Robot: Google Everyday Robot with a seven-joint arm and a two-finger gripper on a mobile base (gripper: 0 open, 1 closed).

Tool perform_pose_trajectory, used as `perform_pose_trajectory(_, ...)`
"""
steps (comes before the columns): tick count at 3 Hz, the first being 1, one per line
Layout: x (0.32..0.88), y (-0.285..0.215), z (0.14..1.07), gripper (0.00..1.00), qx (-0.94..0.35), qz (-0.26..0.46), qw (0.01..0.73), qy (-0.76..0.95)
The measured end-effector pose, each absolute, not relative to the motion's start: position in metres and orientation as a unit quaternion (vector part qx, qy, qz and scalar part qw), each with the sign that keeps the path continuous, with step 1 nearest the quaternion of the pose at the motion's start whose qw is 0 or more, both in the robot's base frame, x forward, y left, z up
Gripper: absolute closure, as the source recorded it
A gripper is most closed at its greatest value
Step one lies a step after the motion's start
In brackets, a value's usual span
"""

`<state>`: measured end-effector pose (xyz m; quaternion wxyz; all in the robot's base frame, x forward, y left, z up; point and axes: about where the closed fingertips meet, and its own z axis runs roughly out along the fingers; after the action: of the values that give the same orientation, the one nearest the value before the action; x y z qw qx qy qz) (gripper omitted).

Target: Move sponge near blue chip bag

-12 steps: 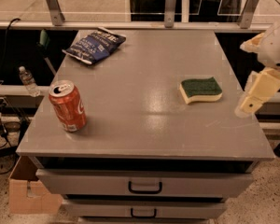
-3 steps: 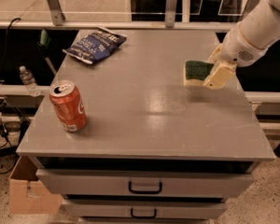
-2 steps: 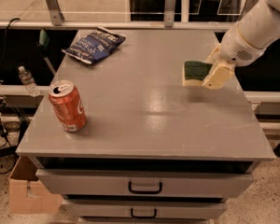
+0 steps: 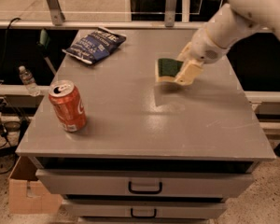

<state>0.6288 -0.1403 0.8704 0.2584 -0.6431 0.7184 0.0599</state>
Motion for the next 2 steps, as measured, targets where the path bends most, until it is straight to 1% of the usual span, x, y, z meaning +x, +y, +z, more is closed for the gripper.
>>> perform_pose_trajectory(1, 0.656, -0.086, 0.865, 1.0, -0.659, 0.076, 0.268, 0.699)
perform_pose_trajectory(2, 0.676, -0.051, 0.856, 1.0, -0.661, 0.08, 0.264, 0.698)
